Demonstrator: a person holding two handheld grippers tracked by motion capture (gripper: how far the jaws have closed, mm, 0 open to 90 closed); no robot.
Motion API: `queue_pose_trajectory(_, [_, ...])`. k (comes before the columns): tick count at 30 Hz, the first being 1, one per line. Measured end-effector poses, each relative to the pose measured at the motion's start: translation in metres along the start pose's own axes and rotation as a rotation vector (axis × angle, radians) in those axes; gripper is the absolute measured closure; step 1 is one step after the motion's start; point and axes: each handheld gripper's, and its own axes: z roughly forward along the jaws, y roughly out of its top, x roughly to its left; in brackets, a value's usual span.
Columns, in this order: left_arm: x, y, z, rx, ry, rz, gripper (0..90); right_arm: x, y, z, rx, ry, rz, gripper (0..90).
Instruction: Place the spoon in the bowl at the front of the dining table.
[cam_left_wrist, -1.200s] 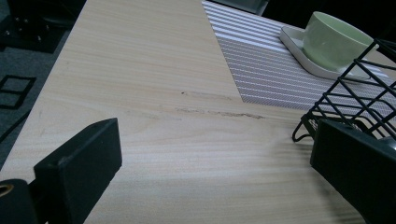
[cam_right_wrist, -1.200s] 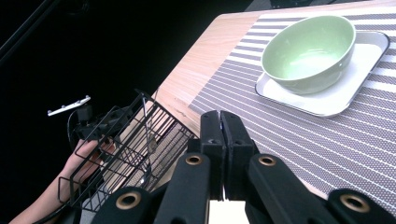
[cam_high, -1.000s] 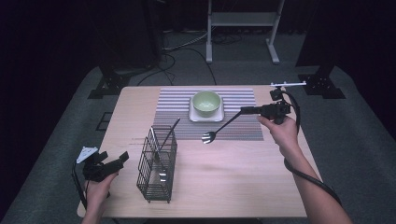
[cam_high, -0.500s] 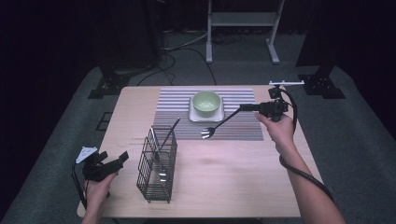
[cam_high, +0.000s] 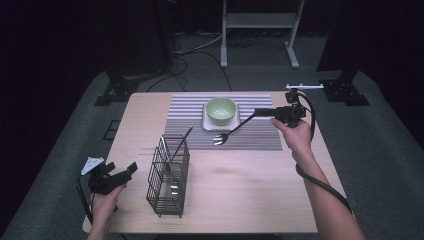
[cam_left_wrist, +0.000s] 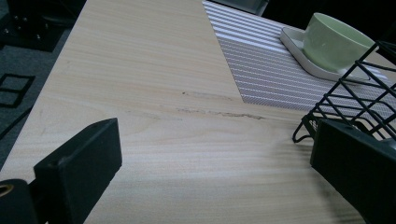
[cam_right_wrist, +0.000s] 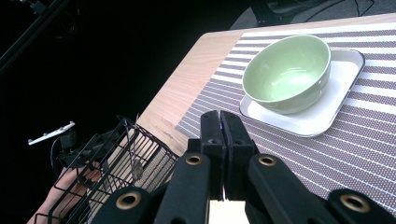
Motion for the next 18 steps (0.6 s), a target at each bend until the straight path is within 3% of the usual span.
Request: queue_pose_trajectory(18, [0.0, -0.001, 0.001, 0.002, -0.003, 0.0, 1.0, -0.007, 0.012, 0.013, -0.014, -0.054, 0.017, 88.5])
